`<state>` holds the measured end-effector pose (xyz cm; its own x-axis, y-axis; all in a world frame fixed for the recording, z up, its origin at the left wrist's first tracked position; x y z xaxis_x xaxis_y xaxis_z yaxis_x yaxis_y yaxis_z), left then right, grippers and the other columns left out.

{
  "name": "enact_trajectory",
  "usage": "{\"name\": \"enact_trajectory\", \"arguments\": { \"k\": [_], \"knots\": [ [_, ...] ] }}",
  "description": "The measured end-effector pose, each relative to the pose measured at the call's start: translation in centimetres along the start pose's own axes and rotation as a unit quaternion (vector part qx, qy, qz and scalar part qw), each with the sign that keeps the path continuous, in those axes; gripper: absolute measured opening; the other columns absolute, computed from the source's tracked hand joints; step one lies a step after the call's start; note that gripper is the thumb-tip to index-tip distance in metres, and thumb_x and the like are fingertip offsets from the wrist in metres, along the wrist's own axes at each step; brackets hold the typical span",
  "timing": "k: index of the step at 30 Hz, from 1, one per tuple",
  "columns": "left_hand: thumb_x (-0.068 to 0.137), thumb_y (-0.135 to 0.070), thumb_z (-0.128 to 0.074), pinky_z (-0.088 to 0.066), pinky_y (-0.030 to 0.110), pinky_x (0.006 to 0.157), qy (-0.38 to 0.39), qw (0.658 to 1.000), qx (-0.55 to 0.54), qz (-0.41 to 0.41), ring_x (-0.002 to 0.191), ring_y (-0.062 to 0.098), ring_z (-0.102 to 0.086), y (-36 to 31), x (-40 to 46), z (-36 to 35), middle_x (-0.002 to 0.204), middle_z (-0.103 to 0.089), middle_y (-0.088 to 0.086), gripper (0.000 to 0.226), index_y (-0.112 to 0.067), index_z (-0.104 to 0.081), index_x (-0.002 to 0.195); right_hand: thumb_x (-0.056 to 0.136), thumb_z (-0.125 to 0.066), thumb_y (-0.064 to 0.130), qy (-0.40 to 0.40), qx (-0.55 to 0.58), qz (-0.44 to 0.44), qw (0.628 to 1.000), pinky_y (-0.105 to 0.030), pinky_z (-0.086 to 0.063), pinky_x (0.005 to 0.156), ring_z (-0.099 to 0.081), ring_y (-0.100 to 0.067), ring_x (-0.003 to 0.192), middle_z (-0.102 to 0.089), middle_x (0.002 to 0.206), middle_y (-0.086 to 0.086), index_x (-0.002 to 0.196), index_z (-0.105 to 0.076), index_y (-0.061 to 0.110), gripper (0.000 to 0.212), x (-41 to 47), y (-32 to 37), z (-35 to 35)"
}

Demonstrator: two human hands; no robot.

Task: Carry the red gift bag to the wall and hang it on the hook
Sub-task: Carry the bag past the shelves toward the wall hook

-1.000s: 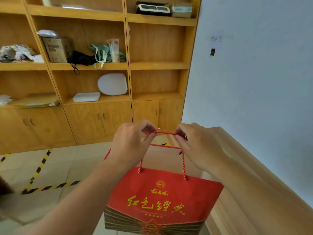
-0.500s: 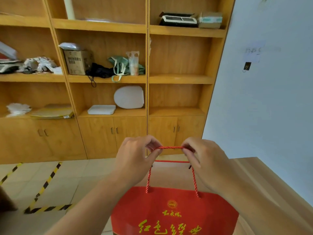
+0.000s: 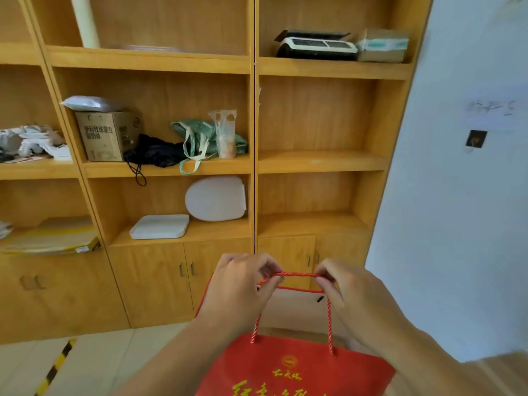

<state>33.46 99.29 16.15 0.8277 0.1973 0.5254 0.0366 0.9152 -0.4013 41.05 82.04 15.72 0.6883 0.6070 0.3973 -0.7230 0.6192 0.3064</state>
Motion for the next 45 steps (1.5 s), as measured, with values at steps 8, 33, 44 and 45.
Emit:
{"name": "enact_trajectory", "arguments": {
  "k": [8, 33, 44, 45],
  "knots": [
    [0.087, -0.041, -0.073, -0.051, 0.036, 0.095, -0.01, 0.999, -0.007, 0.047, 0.081, -0.005, -0.066, 10.1, 13.9, -5.8, 0.076, -0.072, -0.022, 0.005, -0.037, -0.071, 0.089, 0.1, -0.058, 0.035, -0.005, 0.007, 0.026, 1.0, -0.028, -0.049, 0.059, -0.058, -0.008, 0.071, -0.062, 0.077, 0.013, 0.093, -0.058, 0.031, 0.007, 17.0, -6.1, -7.3],
    [0.085, -0.043, -0.071, -0.056, 0.03, 0.083, 0.044, 0.995, -0.073, 0.044, 0.081, -0.002, -0.067, 35.8, 45.5, -17.1, 0.077, -0.073, -0.02, 0.01, -0.035, -0.071, 0.09, 0.099, -0.061, 0.031, 0.019, -0.035, -0.041, 0.998, -0.033, -0.047, 0.063, -0.06, -0.016, 0.076, -0.053, 0.078, 0.019, 0.092, -0.056, 0.031, 0.008, 52.9, -13.5, -22.3],
    [0.081, -0.04, -0.08, -0.055, 0.023, 0.073, 0.095, 0.992, -0.081, -0.013, 0.08, -0.009, -0.066, 33.0, 53.6, -23.2, 0.072, -0.071, -0.027, 0.011, -0.042, -0.07, 0.081, 0.104, -0.047, 0.035, -0.007, -0.041, -0.123, 0.992, -0.037, -0.05, 0.076, -0.06, -0.019, 0.093, -0.065, 0.1, 0.008, 0.102, -0.054, 0.029, 0.009, 55.0, -20.7, -20.5],
    [0.08, -0.037, -0.082, -0.056, 0.023, 0.073, 0.106, 0.99, -0.087, -0.024, 0.081, -0.008, -0.066, 32.1, 54.1, -24.0, 0.072, -0.071, -0.027, 0.014, -0.043, -0.069, 0.08, 0.104, -0.047, 0.036, -0.012, -0.044, -0.135, 0.99, -0.039, -0.051, 0.079, -0.06, -0.02, 0.095, -0.065, 0.101, 0.007, 0.103, -0.053, 0.029, 0.01, 54.8, -21.7, -20.1]
  ]
}}
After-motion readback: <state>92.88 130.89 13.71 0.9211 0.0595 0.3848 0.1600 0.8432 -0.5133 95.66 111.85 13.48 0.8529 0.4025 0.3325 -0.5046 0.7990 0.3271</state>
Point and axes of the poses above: each hand's wrist, its own x-axis towards the middle knuckle, its own z-axis out of the back of the hand, y = z × x, the point moved 6 cm from there along x, towards the middle knuckle
